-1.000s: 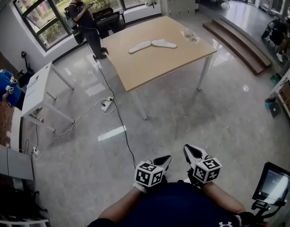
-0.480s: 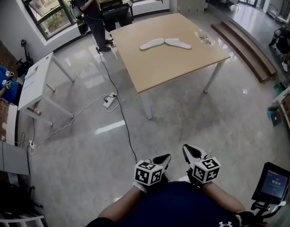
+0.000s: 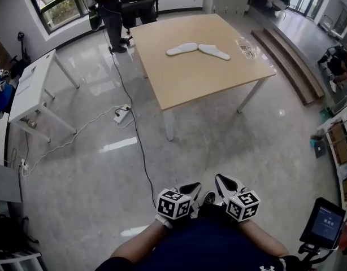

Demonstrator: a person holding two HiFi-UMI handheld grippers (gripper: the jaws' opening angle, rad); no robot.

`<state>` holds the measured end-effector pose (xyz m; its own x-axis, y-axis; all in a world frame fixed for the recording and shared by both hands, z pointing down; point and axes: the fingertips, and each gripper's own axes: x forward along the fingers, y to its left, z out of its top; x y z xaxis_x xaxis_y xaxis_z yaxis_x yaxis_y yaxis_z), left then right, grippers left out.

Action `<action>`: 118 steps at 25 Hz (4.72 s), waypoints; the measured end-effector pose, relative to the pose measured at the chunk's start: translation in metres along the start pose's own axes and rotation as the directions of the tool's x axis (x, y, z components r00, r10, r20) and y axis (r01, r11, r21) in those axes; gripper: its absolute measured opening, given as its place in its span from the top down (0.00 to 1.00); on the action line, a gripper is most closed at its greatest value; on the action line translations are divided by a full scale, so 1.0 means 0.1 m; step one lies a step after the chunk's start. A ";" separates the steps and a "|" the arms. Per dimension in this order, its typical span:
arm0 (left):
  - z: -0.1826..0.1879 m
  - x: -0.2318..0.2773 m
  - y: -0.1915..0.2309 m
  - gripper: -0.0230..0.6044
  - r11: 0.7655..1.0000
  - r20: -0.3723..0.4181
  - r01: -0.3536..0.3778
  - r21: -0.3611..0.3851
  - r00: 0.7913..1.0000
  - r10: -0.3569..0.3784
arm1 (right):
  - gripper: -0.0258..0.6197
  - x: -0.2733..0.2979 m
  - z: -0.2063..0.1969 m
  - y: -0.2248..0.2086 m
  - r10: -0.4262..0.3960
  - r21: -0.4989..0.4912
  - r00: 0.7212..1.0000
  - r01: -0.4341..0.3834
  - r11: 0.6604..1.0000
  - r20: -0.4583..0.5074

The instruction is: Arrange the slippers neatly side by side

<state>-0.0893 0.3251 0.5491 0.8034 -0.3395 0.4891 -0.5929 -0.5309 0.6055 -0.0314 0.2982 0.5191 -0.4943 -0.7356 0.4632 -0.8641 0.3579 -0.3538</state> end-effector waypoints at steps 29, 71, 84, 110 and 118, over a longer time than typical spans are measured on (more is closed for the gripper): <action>1.36 1.14 0.17 0.96 0.974 0.033 -0.211 0.076 0.977 0.209 | 0.94 0.85 1.21 -1.25 0.228 0.012 0.972 -0.229 0.973 0.057; 2.62 1.68 1.26 0.96 0.992 -0.062 -0.050 0.115 0.996 0.057 | 0.94 2.17 2.01 -1.80 0.050 0.067 0.996 -0.055 0.996 0.073; 2.89 1.70 1.71 0.96 0.998 -0.051 0.036 0.050 0.998 -0.034 | 0.94 2.57 2.16 -1.77 -0.029 0.027 0.999 0.029 0.999 0.015; 3.95 2.55 2.01 0.96 0.980 -0.004 -0.192 0.048 0.981 0.192 | 0.94 3.44 3.09 -2.67 0.220 0.024 0.975 -0.220 0.975 0.013; 4.23 2.90 1.96 0.96 0.972 0.008 -0.228 0.064 0.974 0.228 | 0.94 3.45 3.39 -3.09 0.232 0.026 0.971 -0.234 0.972 0.065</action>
<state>0.0499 -0.2064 0.5439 0.6477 -0.4576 0.6091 -0.7556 -0.4880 0.4369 0.0976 -0.2613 0.5128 -0.6740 -0.6681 0.3151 -0.7218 0.5049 -0.4734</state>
